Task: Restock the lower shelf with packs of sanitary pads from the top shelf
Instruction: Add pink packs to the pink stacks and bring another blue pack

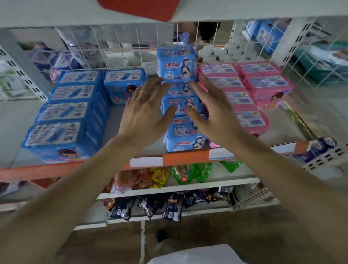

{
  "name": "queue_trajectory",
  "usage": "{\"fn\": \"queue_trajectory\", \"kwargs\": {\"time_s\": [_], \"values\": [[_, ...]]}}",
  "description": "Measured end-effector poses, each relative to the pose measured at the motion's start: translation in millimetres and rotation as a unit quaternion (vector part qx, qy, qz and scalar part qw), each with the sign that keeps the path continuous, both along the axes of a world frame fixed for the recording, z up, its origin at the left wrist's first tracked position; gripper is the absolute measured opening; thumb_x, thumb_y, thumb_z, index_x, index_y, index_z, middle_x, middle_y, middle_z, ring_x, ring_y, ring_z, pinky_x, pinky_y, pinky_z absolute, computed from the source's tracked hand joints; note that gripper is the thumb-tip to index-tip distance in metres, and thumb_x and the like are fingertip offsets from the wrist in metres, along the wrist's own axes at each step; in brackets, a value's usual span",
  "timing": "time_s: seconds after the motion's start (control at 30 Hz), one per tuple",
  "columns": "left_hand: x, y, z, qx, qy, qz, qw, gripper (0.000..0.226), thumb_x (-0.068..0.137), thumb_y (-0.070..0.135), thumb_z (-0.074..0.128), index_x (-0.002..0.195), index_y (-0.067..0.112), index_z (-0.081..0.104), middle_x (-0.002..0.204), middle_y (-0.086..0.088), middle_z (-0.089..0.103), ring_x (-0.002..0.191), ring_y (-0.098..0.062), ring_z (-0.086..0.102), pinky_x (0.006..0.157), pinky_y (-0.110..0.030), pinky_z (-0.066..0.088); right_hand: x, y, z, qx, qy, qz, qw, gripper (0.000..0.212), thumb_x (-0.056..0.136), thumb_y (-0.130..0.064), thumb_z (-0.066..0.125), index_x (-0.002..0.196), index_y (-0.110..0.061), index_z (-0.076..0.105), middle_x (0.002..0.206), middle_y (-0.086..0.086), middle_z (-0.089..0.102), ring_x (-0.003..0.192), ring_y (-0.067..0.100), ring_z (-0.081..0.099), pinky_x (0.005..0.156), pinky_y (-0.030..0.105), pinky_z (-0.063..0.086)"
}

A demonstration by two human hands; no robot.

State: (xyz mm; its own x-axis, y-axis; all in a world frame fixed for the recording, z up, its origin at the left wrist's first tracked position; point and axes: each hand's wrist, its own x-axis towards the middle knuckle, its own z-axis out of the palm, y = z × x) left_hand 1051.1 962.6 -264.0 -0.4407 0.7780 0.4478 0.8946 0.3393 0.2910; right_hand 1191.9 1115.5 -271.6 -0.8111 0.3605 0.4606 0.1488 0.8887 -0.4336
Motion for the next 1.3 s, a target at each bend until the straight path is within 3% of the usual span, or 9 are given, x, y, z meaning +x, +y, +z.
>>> {"fn": "queue_trajectory", "kwargs": {"time_s": [0.07,0.2,0.47,0.57,0.7,1.13,1.3], "values": [[24.8,-7.3,3.3,0.001,0.009,0.019,1.000,0.063,0.096,0.055,0.038,0.148,0.018,0.045,0.155,-0.007,0.039,0.140,-0.033,0.041,0.112,-0.053,0.039,20.6,0.1,1.8,-0.003,0.007,0.021,1.000,0.068,0.097,-0.051,0.046,0.153,-0.012,0.038,0.163,0.011,0.026,0.148,0.031,0.029,0.116,0.055,0.033],[83.3,-12.5,12.6,0.004,0.009,0.036,0.999,0.058,0.098,0.053,0.040,0.144,0.018,0.049,0.154,-0.008,0.040,0.135,-0.036,0.045,0.102,-0.057,0.045,79.4,-1.0,18.8,-0.011,0.001,0.036,0.999,0.069,0.096,-0.056,0.044,0.156,-0.022,0.032,0.166,0.004,0.020,0.152,0.027,0.020,0.117,0.060,0.027],[187.6,-34.8,35.1,0.036,0.018,0.077,0.996,0.061,0.098,0.050,0.044,0.148,0.016,0.043,0.152,-0.006,0.043,0.136,-0.031,0.046,0.102,-0.050,0.042,163.9,-8.2,51.1,-0.039,0.033,0.096,0.994,0.067,0.096,-0.054,0.047,0.153,-0.021,0.038,0.165,0.001,0.023,0.153,0.019,0.018,0.121,0.038,0.015],[212.0,-47.0,50.6,0.036,0.007,0.085,0.996,0.064,0.096,0.051,0.045,0.149,0.015,0.042,0.153,-0.004,0.042,0.137,-0.027,0.043,0.104,-0.049,0.040,179.7,-17.6,57.0,-0.045,0.058,0.121,0.990,0.062,0.098,-0.050,0.047,0.151,-0.020,0.041,0.163,0.000,0.027,0.151,0.016,0.021,0.122,0.041,0.021],[220.9,-55.8,80.8,0.053,0.058,0.074,0.994,0.064,0.098,0.051,0.044,0.150,0.015,0.039,0.153,-0.006,0.041,0.137,-0.026,0.043,0.103,-0.050,0.042,189.9,-23.9,76.1,-0.042,0.122,0.154,0.980,0.054,0.101,-0.042,0.047,0.147,-0.012,0.047,0.160,0.005,0.034,0.148,0.019,0.031,0.116,0.049,0.034],[207.3,-73.3,156.0,0.136,0.112,0.061,0.983,0.064,0.100,0.054,0.039,0.151,0.015,0.038,0.153,-0.003,0.039,0.140,-0.022,0.040,0.109,-0.043,0.034,173.9,-36.1,155.9,0.054,0.200,0.156,0.966,0.054,0.098,-0.038,0.052,0.144,-0.010,0.050,0.156,0.007,0.040,0.143,0.025,0.038,0.112,0.053,0.036],[190.9,-86.8,171.4,0.147,0.127,0.068,0.979,0.064,0.100,0.056,0.036,0.149,0.015,0.041,0.152,-0.004,0.040,0.138,-0.024,0.041,0.107,-0.052,0.038,156.7,-46.0,170.6,0.075,0.195,0.169,0.963,0.055,0.099,-0.041,0.051,0.147,-0.015,0.047,0.158,0.001,0.037,0.147,0.019,0.033,0.114,0.051,0.034]]}}
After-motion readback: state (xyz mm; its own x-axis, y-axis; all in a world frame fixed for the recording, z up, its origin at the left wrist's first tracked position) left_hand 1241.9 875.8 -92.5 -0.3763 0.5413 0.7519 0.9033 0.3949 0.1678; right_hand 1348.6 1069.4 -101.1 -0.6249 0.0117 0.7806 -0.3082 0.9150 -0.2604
